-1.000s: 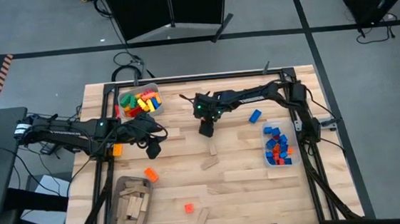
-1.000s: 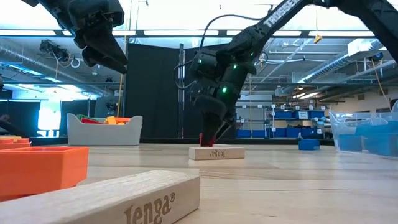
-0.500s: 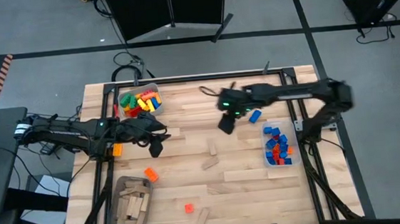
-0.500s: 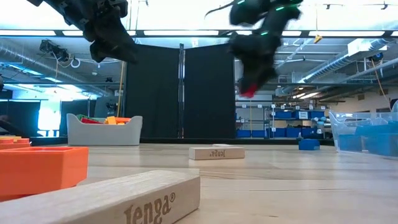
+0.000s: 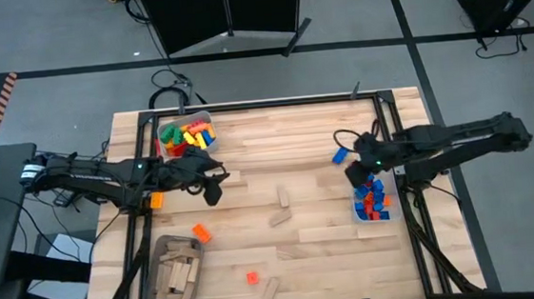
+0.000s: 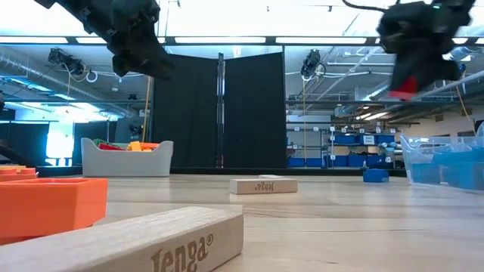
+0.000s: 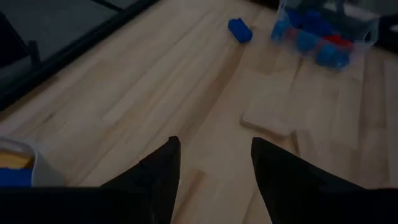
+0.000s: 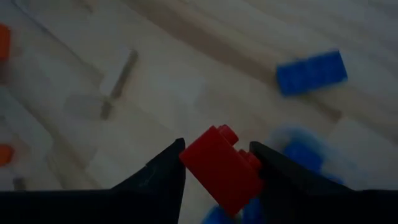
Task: Sort blocks by size
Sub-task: Put the small red game piece into the transparent bin, then put the large yellow game piece into the gray bin
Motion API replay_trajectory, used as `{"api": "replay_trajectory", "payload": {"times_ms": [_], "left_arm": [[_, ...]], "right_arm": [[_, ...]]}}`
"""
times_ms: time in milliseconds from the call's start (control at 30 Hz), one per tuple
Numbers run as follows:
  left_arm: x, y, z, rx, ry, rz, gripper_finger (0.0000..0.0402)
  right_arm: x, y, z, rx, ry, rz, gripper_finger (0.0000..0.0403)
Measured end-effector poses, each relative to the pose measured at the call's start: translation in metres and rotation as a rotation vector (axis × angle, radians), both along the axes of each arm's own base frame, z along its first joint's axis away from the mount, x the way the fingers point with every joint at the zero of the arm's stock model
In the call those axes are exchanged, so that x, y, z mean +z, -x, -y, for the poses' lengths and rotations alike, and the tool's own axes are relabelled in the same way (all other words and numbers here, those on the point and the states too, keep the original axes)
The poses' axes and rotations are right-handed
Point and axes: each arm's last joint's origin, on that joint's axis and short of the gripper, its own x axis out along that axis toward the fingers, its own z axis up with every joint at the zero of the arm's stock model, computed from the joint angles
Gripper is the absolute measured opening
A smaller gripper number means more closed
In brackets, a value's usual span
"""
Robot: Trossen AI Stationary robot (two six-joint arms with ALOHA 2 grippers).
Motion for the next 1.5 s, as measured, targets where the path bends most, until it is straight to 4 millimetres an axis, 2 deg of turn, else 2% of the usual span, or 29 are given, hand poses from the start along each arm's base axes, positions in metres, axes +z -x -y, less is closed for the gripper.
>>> {"api": "replay_trajectory", "payload": {"times_ms": [233,333,567,700,867,933,1100,1200,1367,1500], "left_arm": [[0.004,-0.009,-0.001,0.074,0.009,0.021,0.0203],[0.006,-0.014,-0.001,0.095,0.007,0.021,0.0203],[0.014,-0.021,-0.001,0.134,-0.003,0.016,0.0203],[0.024,-0.015,-0.003,0.202,-0.003,-0.057,0.0203],[0.037,0.006,-0.006,0.251,0.003,-0.28,0.0203],[0.038,0.014,-0.007,0.243,0.058,-0.38,0.0203],[0.025,0.028,-0.009,0.183,0.247,-0.668,0.0203],[0.016,0.034,-0.009,0.186,0.298,-0.867,0.0203],[0.001,0.032,-0.01,0.146,0.356,-1.118,0.0203],[-0.02,0.02,-0.009,-0.045,0.374,-1.276,0.0202]], "right_arm": [[-0.023,0.024,-0.008,0.079,-0.128,-0.094,0.0206],[-0.029,0.031,-0.009,0.1,-0.131,-0.16,0.0224],[-0.025,0.038,-0.01,0.214,-0.081,-0.164,0.0255],[-0.015,0.04,-0.009,0.26,-0.037,-0.112,0.0261],[-0.007,0.041,-0.007,0.302,0.035,-0.039,0.0255],[-0.006,0.041,-0.007,0.309,0.052,-0.021,0.0253],[-0.003,0.037,-0.006,0.293,0.092,0.035,0.025],[0.0,0.032,-0.007,0.284,0.102,0.084,0.0251],[0.004,0.023,-0.006,0.271,0.125,0.158,0.025],[0.006,0.017,-0.007,0.259,0.125,0.203,0.0247]]}}
